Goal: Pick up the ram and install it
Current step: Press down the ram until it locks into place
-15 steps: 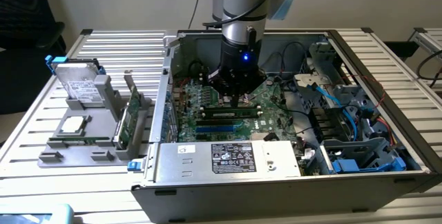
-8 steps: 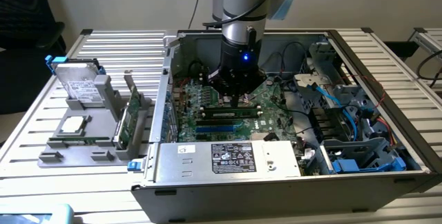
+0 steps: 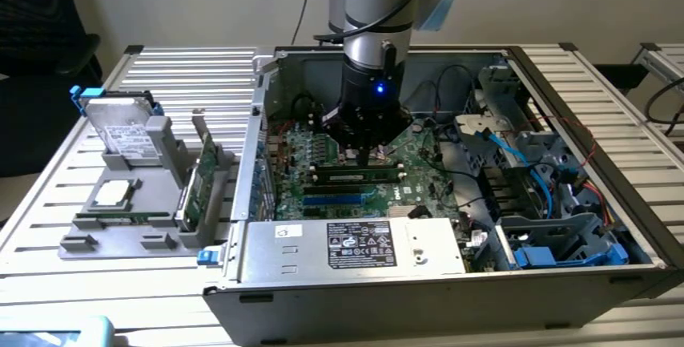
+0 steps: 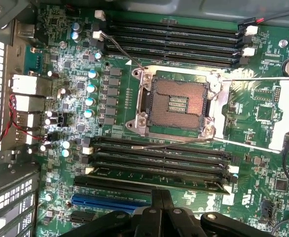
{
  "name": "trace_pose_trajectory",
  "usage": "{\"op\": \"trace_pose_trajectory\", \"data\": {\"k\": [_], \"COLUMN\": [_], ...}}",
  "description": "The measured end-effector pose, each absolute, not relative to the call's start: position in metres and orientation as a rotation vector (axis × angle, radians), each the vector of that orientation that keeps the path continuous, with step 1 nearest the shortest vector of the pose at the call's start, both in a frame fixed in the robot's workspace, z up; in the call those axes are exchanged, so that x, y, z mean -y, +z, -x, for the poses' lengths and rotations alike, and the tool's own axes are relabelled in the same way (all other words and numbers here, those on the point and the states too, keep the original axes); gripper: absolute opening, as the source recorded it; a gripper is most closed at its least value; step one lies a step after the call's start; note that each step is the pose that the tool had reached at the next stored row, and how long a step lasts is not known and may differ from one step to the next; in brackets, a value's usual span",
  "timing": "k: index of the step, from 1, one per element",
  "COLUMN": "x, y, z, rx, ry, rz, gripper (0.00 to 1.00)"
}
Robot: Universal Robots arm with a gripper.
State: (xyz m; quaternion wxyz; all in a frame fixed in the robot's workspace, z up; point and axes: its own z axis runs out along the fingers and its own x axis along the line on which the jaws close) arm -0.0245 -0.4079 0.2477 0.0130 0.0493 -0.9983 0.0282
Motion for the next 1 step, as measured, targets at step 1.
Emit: {"op": "trace_pose_trajectory", "data": {"k": [1], "x": [0.4079], "y": [0.2477], "z": [0.0245], "rx": [3.111], "ry": [0.088], "rz": [-0.154], "gripper": [0.11]}}
